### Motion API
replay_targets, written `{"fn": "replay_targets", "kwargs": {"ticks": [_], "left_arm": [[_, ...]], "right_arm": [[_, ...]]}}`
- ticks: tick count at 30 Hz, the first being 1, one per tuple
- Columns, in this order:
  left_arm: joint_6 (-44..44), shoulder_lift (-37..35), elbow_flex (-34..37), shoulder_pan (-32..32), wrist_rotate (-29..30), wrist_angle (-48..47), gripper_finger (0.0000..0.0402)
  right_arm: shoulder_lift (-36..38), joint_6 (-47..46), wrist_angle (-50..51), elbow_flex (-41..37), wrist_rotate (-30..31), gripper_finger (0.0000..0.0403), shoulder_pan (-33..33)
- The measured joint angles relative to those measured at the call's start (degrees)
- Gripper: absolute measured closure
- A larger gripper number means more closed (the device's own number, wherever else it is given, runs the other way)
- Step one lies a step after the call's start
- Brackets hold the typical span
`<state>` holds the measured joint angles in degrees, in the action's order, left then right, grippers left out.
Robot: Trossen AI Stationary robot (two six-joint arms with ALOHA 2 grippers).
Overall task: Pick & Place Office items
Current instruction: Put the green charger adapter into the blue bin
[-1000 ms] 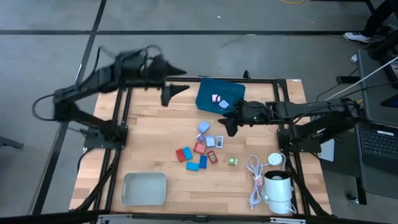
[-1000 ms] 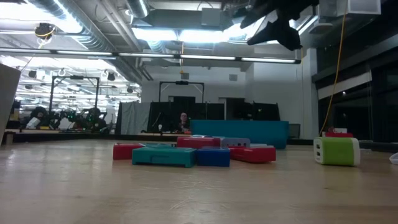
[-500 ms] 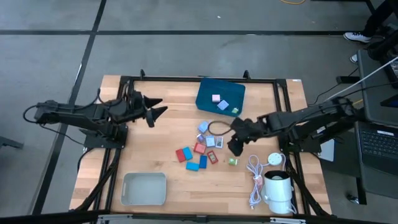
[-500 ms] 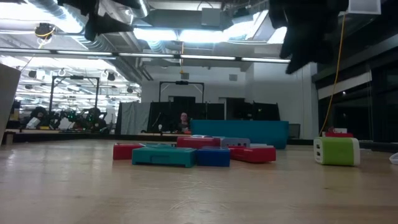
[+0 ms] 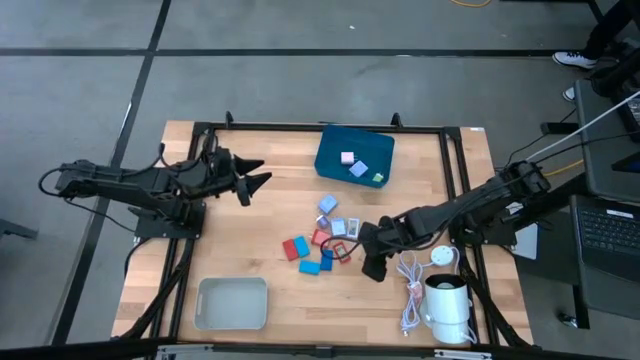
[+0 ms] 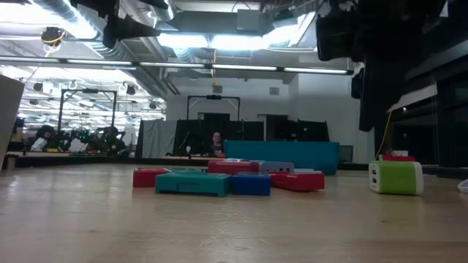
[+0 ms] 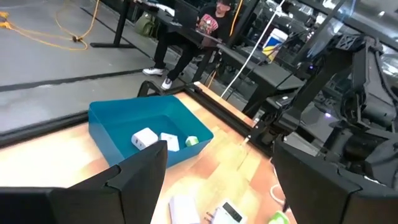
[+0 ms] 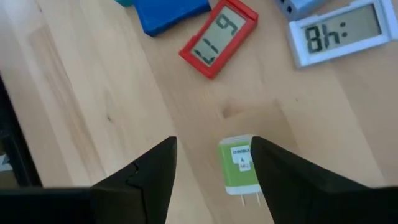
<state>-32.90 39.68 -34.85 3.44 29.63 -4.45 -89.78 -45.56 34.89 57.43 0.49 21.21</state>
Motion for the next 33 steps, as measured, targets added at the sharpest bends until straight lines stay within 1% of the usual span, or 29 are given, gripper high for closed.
{"fn": "replay_targets", "kwargs": {"ticks": [5, 10, 14, 20, 27, 33], "left_arm": [[-0.4, 0.2, 0.0, 0.0, -1.3, 0.0, 0.0116], [-0.6, 0.3, 0.0, 0.0, -1.6, 0.0, 0.0116], [-0.5, 0.7, 0.0, 0.0, -1.7, -0.2, 0.0116], [-0.4, 1.6, 0.0, 0.0, -1.6, -0.9, 0.0116], [-0.5, 2.8, 0.0, 0.0, -1.7, -1.8, 0.0116], [-0.4, 3.1, 0.0, 0.0, -1.7, -1.6, 0.0116]], "right_arm": [[0.0, 0.6, 0.5, -0.5, -2.0, 0.0159, 0.0], [0.0, 0.6, 0.6, -3.0, -1.1, 0.0131, 0.0], [0.0, 1.0, 0.2, -4.4, 0.4, 0.0132, 0.0], [0.0, 2.1, -1.8, -5.9, 0.0, 0.0142, 0.0], [0.0, -2.0, -7.5, -11.3, -1.4, 0.0143, 0.0], [0.0, -2.7, -10.8, -13.9, -1.4, 0.0143, 0.0]]}}
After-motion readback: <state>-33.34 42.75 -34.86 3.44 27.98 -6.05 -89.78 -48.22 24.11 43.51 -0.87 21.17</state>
